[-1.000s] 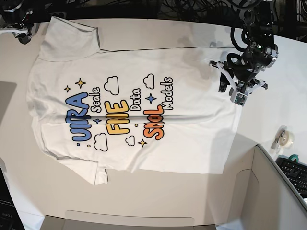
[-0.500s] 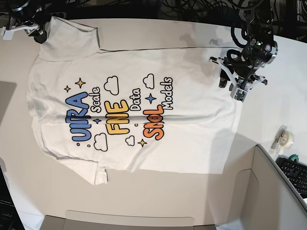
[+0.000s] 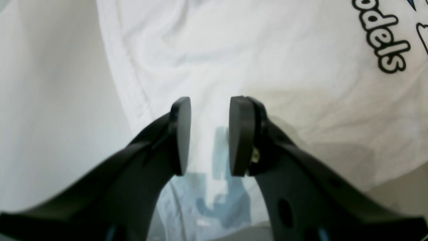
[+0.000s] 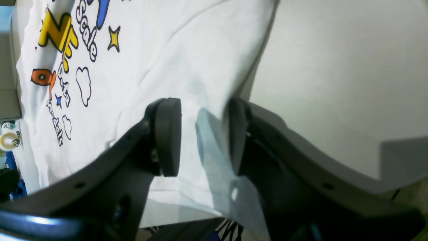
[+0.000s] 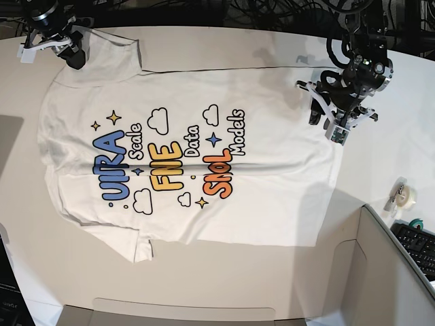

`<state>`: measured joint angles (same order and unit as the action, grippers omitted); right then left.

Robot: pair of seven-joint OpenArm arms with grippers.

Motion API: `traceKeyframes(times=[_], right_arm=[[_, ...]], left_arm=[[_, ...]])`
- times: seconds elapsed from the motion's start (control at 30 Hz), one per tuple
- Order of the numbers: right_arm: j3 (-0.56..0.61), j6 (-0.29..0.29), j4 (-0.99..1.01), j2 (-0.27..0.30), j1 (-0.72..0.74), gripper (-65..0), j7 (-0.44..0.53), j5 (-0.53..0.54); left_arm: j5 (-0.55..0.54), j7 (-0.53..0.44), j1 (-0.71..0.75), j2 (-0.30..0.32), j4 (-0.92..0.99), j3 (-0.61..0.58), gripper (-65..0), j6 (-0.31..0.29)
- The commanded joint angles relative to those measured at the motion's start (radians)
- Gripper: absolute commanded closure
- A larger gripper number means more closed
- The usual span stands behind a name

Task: Layout the t-shirt on the table in an organized manner, then fold the t-shirt properly
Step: 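Release the sides and move both grippers to the shirt's collar corners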

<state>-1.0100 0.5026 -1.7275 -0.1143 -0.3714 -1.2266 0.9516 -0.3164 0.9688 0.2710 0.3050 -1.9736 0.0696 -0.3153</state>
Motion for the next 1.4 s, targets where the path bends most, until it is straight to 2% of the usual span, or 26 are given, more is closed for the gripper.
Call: traceKeyframes(times=[0.0, 0.03, 0.1, 0.13, 0.27, 0.37, 0.57, 0.67, 0.73, 0.93, 1.37], right_arm=[[0.004, -0.003, 0.004, -0.002, -0.015, -22.6, -0.069, -0.072], [0.004, -0.003, 0.004, 0.001, -0.015, -18.2, -0.069, -0.073], [0.006, -0.009, 0.004, 0.003, -0.015, -1.7, -0.069, -0.075], [0.012, -0.011, 0.004, 0.005, -0.015, 0.0, -0.069, -0.079], [0.059, -0.011, 0.004, 0.021, -0.015, 0.0, -0.065, -0.112], [0.059, -0.011, 0.004, 0.023, -0.015, 0.0, -0.065, -0.110], [0.059, -0.011, 0.002, 0.024, -0.011, 0.0, -0.065, -0.110], [0.059, -0.011, 0.002, 0.024, -0.011, 0.0, -0.065, -0.110], [0.059, -0.011, 0.002, 0.024, -0.011, 0.0, -0.065, -0.110], [0.059, -0.011, 0.002, 0.026, -0.010, 0.0, -0.065, -0.110], [0.059, -0.011, 0.002, 0.026, -0.010, 0.0, -0.065, -0.110]], left_arm=[[0.000, -0.011, -0.006, 0.009, -0.016, 0.009, -18.2, 0.000], [0.000, -0.011, -0.006, 0.009, -0.016, 0.009, -18.2, 0.000], [0.000, -0.009, -0.006, 0.009, -0.016, 0.012, -18.2, 0.000], [0.000, -0.009, -0.006, 0.009, -0.016, 0.014, -18.2, 0.000], [-0.010, -0.007, 0.015, -0.020, -0.016, 0.120, -22.4, -0.002], [-0.099, 0.005, 0.023, -0.033, -0.013, 0.244, -24.7, -0.002], [-0.402, 0.229, 0.020, -0.030, 0.110, 0.533, -25.0, -0.005], [-0.519, 0.301, 0.017, -0.019, 0.219, 0.620, -25.0, -0.005], [-0.559, 0.335, 0.017, -0.014, 0.299, 0.652, -25.0, -0.005], [-0.654, 0.353, 0.024, -0.013, 0.458, 0.654, -25.0, -0.005], [-0.662, 0.379, 0.024, -0.039, 0.463, 0.520, -25.0, -0.005]])
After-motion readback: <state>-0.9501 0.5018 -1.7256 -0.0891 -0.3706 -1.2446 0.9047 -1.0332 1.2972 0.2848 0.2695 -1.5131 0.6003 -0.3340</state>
